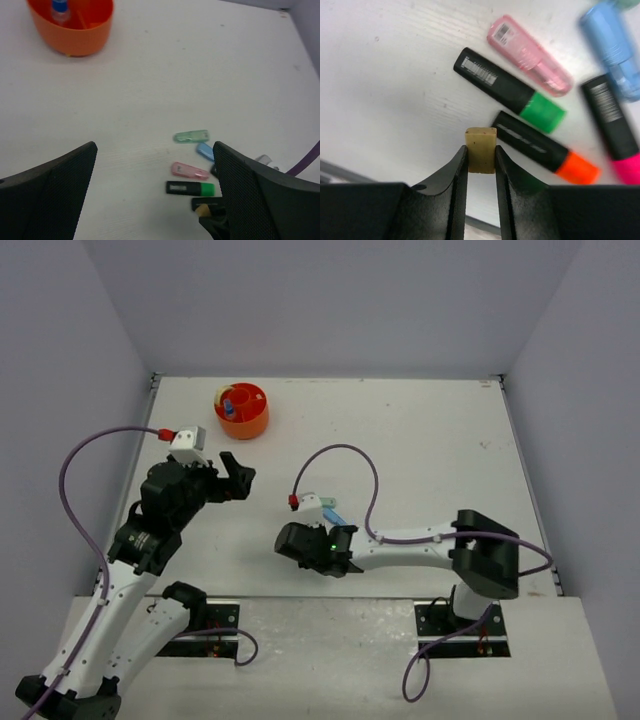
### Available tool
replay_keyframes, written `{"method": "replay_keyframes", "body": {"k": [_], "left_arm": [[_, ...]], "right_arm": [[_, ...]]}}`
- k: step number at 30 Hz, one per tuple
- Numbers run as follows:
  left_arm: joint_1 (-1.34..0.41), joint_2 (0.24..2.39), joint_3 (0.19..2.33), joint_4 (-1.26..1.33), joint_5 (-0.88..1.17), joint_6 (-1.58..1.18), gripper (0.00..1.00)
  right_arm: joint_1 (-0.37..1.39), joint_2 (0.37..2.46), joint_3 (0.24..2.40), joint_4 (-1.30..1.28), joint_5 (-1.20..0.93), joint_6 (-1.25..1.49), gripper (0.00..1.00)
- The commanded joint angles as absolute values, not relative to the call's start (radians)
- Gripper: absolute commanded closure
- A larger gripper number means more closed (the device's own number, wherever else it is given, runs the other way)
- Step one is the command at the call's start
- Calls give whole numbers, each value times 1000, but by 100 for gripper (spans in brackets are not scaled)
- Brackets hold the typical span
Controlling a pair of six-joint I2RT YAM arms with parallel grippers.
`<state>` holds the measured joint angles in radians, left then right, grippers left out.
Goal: Sort the stationery into containers
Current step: Pick up the stationery from the center of the board, then place the stationery in the storage box.
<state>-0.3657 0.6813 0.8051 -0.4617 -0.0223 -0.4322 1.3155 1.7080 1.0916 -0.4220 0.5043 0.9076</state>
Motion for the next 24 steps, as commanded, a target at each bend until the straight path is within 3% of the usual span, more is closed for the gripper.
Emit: {"method": "replay_keyframes", "body": {"k": [1, 4, 6, 10, 13, 19, 24], "left_arm": [[-364, 718, 742, -232, 443, -575, 0], [-367, 768, 611, 78, 739, -779, 0], [-398, 781, 582, 225, 764, -862, 0], [-513, 840, 599, 272, 711, -880, 2], [-559, 874, 607, 318, 701, -900, 13], [-560, 878, 599, 312, 685, -897, 50], [-561, 910, 585, 332, 684, -905, 58]], "right_arm": [[1319, 1368, 930, -101, 568, 434, 100], [1309, 1195, 832, 51, 498, 274, 100], [1287, 1155, 824, 43, 508, 250, 100], [1273, 1082, 819, 42, 498, 225, 100], [1273, 1061, 827, 37, 510, 219, 100], [1272, 1027, 827, 25, 502, 218, 100], [1273, 1003, 824, 36, 476, 215, 100]]}}
